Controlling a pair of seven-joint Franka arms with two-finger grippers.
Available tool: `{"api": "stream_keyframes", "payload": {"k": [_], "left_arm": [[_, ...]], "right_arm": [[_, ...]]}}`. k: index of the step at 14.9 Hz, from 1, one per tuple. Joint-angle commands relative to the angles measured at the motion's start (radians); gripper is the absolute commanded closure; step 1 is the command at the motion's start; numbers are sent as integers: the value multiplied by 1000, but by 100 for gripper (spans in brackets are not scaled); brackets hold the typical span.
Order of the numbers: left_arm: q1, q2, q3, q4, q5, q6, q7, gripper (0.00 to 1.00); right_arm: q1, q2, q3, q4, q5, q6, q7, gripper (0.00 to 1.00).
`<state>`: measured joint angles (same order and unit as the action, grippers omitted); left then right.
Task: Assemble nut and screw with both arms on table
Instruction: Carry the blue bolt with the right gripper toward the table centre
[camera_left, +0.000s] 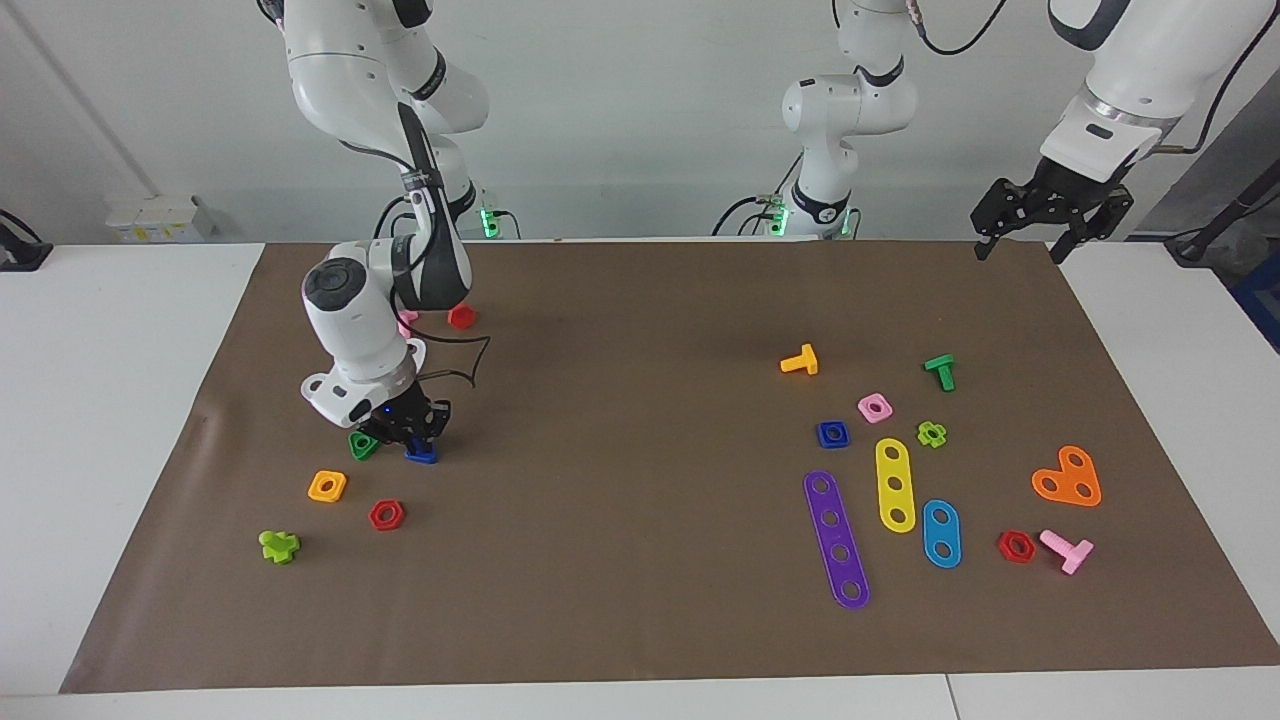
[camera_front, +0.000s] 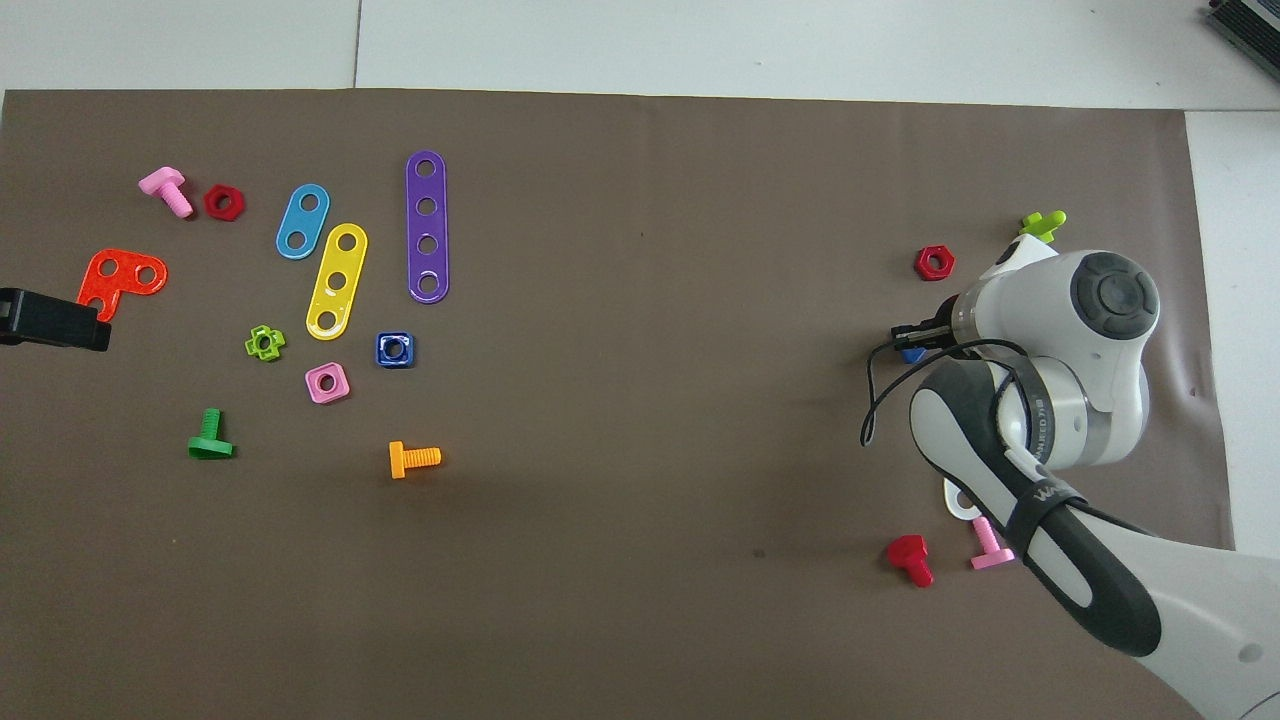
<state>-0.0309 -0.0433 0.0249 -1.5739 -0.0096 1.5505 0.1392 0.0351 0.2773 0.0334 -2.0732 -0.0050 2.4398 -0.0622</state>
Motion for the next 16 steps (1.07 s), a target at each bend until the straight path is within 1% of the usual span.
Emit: {"api": "stream_keyframes", "payload": {"k": [1,3,5,7,11,14,16], "left_arm": [[17,-7,-8,-5,-9,-13,8,0],[17,-7,-10,-5,-9,-13,8,0],[17,-7,-8,-5,-9,-13,8,0],[17,-7,-8,-5,-9,-13,8,0],[17,-6,-8,-5,-9,-13,8,0],[17,-7,-8,-5,-9,-13,8,0],[17,-7,-8,-5,-9,-13,8,0]], "right_arm": [[-12,-49,7,54,10,-109,22,100],[-6,-78,7,122,10,-201,77,100],[5,-73,10,218,10,-304,116,100],[52,-63,10,312,10,-393,172,100],[170,-33,10,384,8,-384,402,100],[282,28,10,467,-7,-387,562,100],[354,66,8,482,-10,-372,675,100]]}}
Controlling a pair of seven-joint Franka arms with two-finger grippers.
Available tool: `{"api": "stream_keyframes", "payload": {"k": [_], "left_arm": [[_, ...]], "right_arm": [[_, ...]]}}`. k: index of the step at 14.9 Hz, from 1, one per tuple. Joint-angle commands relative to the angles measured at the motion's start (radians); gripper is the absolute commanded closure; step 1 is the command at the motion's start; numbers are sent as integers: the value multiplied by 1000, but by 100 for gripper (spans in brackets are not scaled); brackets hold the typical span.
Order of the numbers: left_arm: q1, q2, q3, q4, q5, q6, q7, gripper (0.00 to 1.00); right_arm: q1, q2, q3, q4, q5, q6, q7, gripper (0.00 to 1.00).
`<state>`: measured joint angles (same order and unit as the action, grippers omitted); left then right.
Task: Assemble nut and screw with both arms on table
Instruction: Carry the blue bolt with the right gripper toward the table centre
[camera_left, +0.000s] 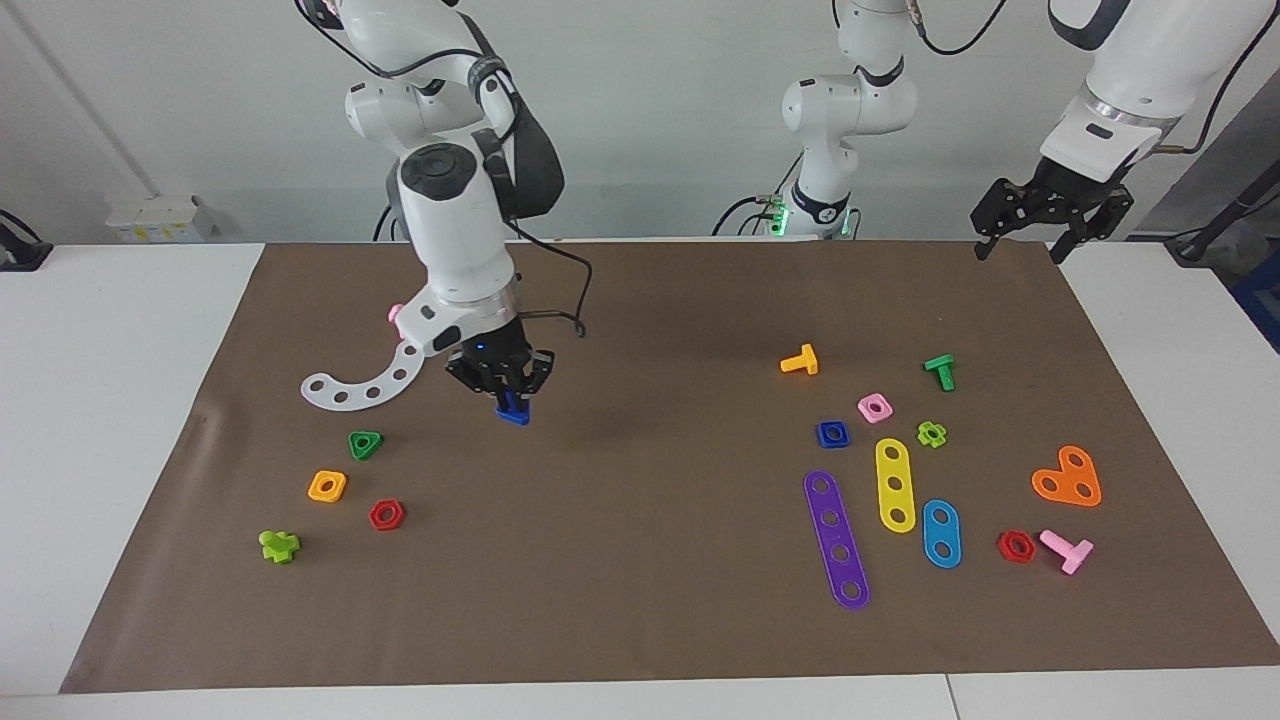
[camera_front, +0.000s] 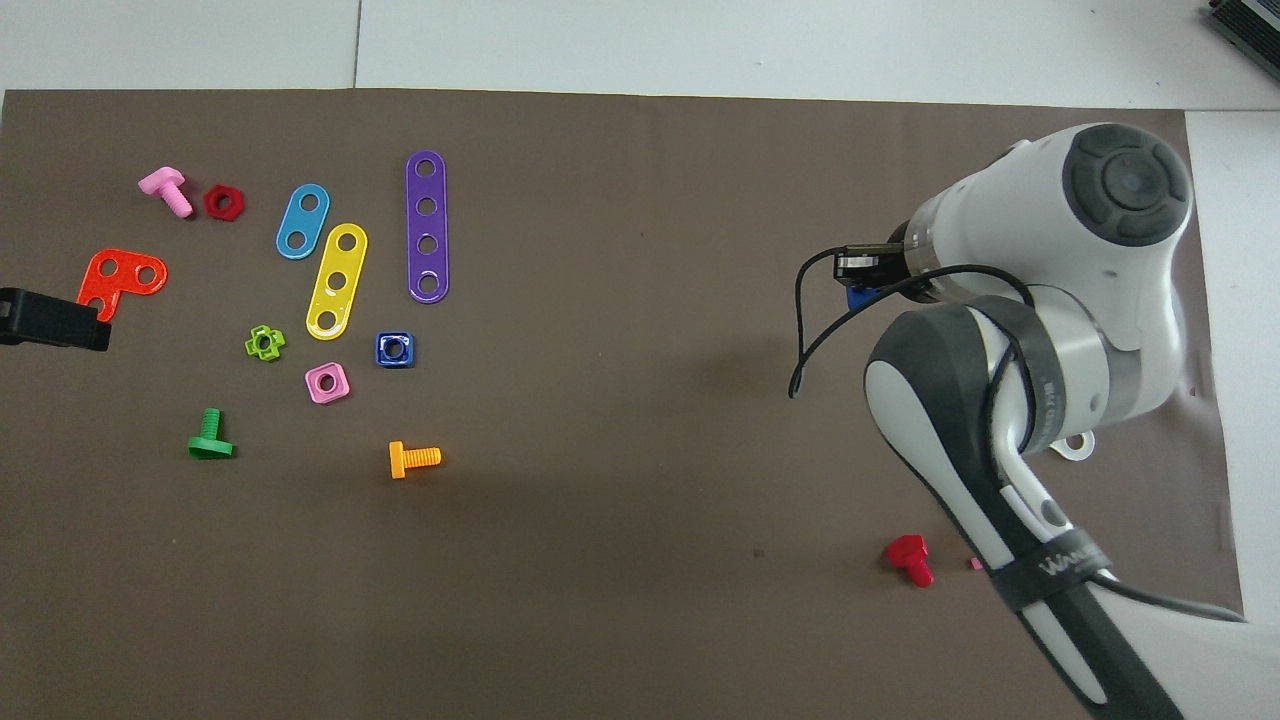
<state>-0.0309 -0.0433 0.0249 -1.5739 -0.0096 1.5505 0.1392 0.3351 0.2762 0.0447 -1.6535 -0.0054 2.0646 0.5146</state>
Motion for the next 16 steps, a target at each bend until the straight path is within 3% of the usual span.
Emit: {"api": "stream_keyframes", "payload": {"k": [1,4,9,16], "left_arm": [[17,-7,-8,-5,-9,-13,8,0],[17,-7,-8,-5,-9,-13,8,0],[17,-7,-8,-5,-9,-13,8,0],[17,-7,-8,-5,-9,-13,8,0]], "right_arm": [[91,87,-5,64,-10,26,141,100],[146,115,-3,66,-48,90,244,100],[232,260,-3,133,-120,129,390,100],[259,324,-3,138,-131,255,438,100]]}}
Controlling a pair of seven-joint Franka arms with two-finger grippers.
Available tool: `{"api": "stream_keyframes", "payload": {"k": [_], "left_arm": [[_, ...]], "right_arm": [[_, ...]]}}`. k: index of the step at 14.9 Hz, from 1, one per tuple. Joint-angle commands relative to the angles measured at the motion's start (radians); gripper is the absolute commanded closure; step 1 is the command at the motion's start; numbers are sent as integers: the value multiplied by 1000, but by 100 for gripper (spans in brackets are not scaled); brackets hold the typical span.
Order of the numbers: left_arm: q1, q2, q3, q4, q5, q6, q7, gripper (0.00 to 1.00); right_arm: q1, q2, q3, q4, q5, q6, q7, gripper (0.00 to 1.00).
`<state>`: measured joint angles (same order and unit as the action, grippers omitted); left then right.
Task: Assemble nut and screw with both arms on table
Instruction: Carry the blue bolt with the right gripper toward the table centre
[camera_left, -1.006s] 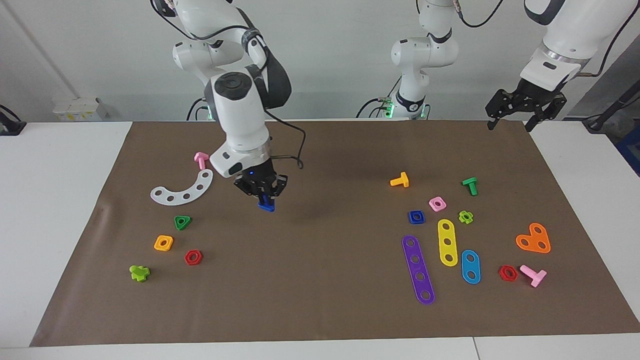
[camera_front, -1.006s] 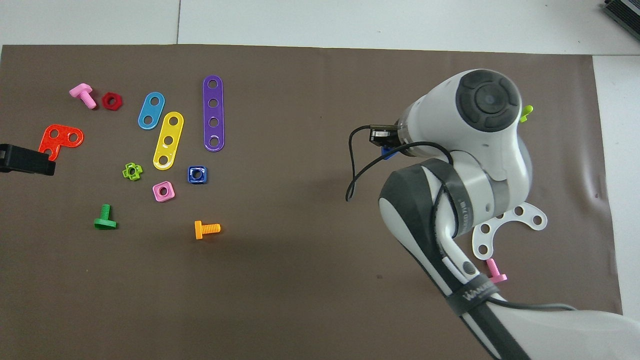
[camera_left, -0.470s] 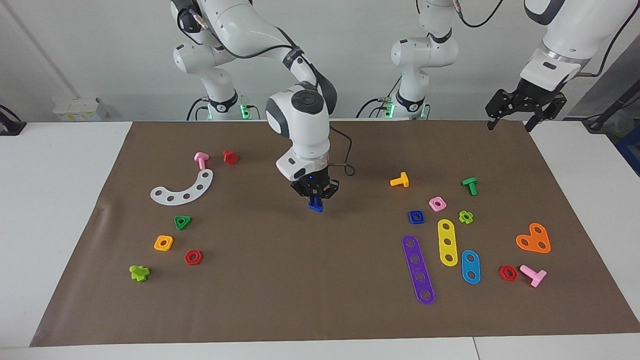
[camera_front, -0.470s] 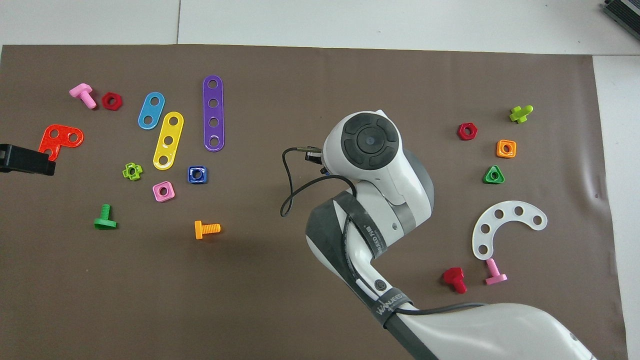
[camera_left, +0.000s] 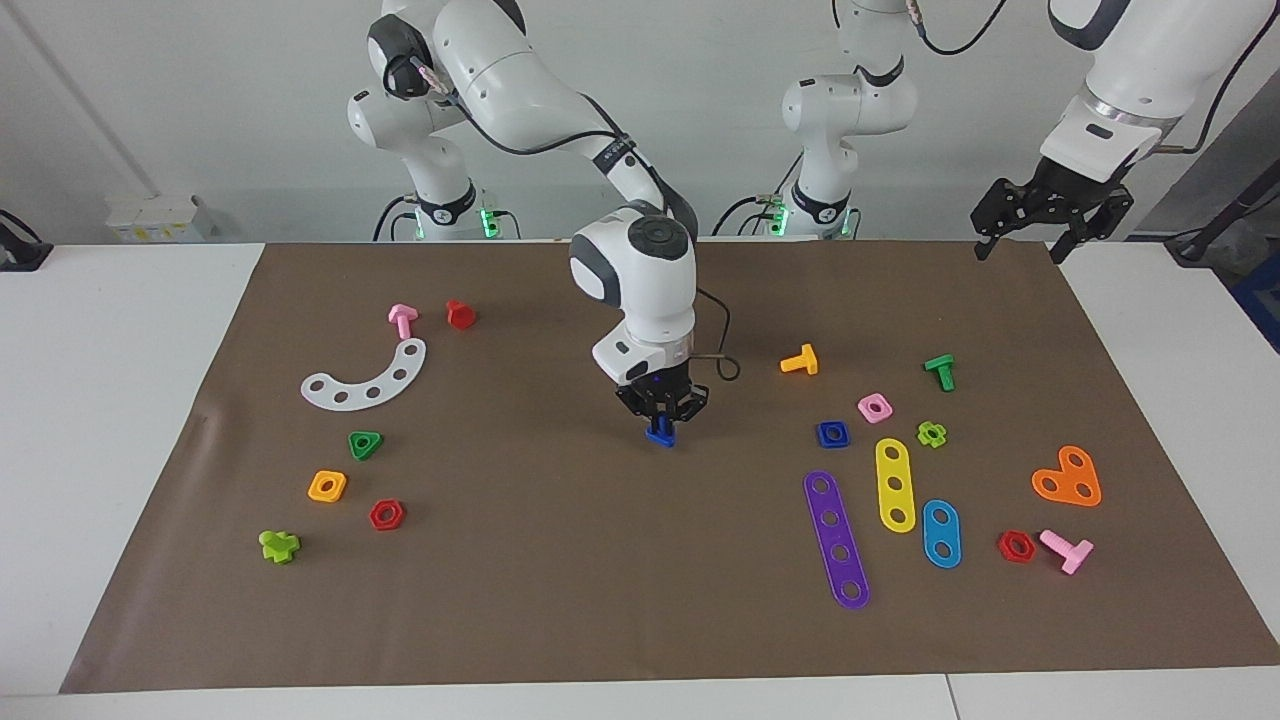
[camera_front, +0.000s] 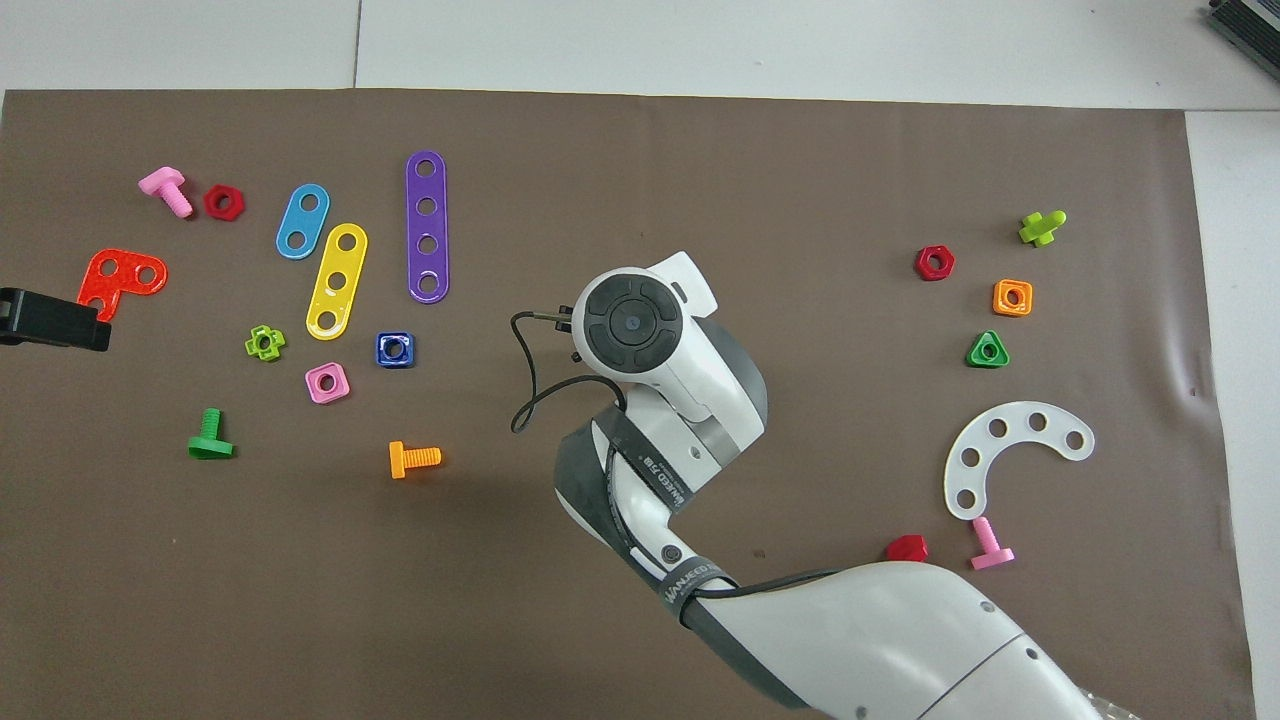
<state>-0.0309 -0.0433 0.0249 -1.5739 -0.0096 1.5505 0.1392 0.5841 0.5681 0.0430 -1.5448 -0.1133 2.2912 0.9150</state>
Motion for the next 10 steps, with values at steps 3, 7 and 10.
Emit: {"api": "stream_keyframes", "payload": {"k": [3,7,10], "left_arm": [[17,-7,-8,-5,-9,-13,8,0],[17,-7,-8,-5,-9,-13,8,0],[17,-7,-8,-5,-9,-13,8,0]], "right_arm": [[0,32,-2,11,-25,43,38,100],[2,38,-2,-17,-25,88,38,100],[-3,39,-3,-20,-31,99,38,28]]}}
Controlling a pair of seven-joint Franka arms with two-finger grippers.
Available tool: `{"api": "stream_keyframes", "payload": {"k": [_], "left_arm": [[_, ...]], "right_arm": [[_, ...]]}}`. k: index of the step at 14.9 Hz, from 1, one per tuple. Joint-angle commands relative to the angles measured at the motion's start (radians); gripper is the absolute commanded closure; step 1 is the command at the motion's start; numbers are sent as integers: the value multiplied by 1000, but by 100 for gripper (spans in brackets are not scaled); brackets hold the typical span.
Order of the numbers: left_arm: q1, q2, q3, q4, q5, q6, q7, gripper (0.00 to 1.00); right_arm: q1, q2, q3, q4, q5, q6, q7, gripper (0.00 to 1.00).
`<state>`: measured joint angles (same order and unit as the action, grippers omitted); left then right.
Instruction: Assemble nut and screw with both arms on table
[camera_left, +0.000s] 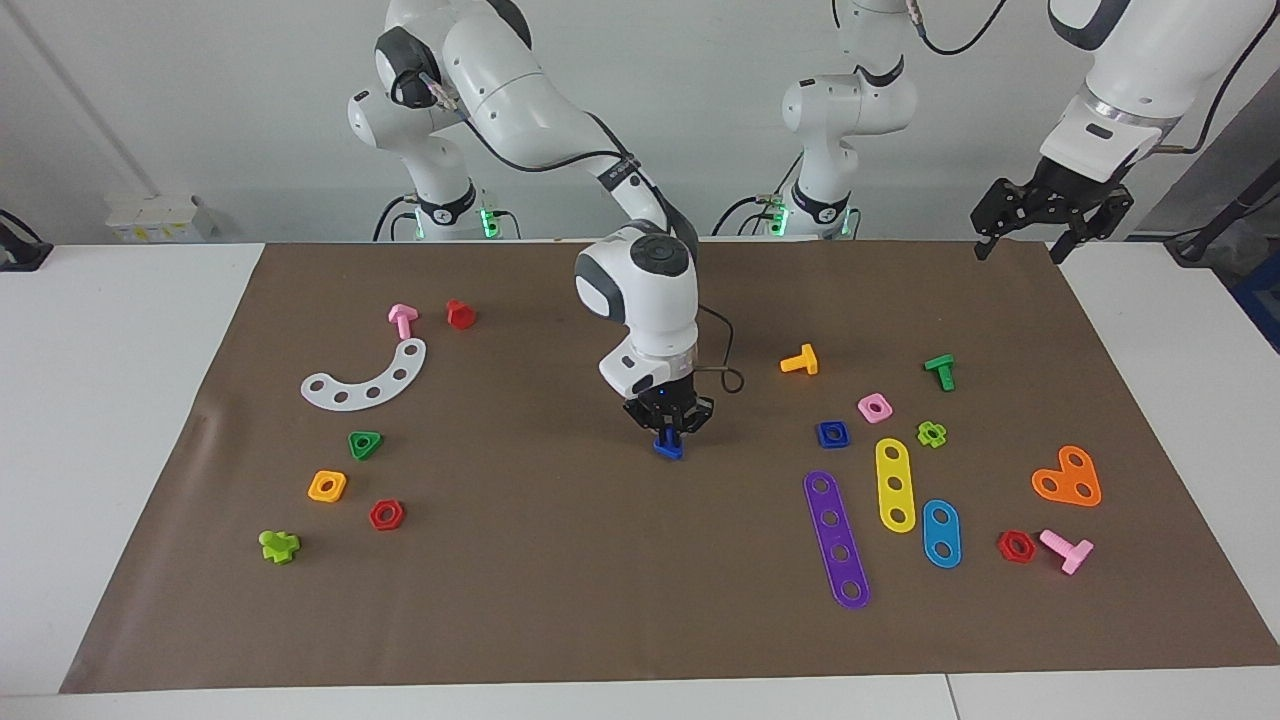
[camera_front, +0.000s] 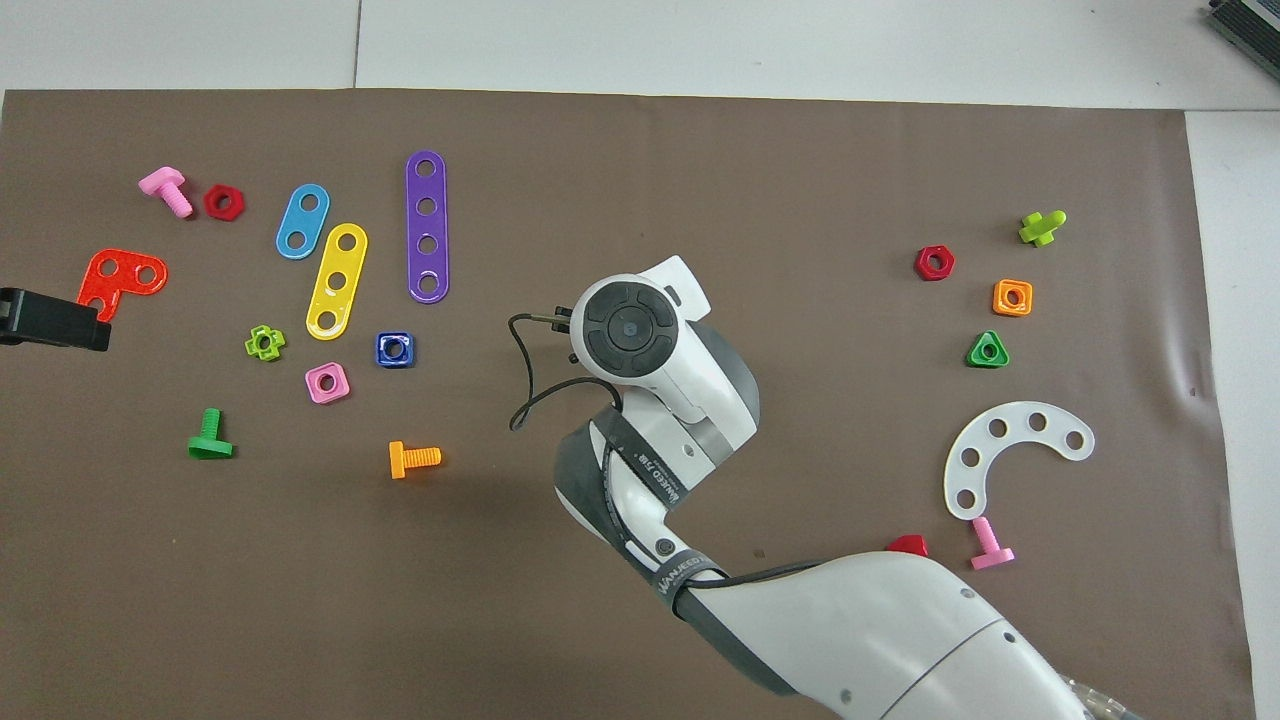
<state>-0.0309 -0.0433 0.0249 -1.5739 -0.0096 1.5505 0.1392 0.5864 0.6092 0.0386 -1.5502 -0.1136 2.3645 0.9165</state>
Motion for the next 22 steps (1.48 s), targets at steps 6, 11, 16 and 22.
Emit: {"api": "stream_keyframes", "payload": {"k": [6,11,16,22], "left_arm": [[2,-16,-13,-29,-9,13,5,0],[-9,-27,-20,-81,-9,109,-6,0],[-55,-26,-23,-199,-9,250,-78,0],[-110,48,-23,-365,-9,497,-86,0]], "right_arm": [[-2,-15,0,9,-17,2,42,0],[-81,-161,-11,4,-20,-86,58,0],[-252,-301,-9,-7,-28,-249,-154,0],[-466,-437,-6,-16,58,-448,-508,0]]}}
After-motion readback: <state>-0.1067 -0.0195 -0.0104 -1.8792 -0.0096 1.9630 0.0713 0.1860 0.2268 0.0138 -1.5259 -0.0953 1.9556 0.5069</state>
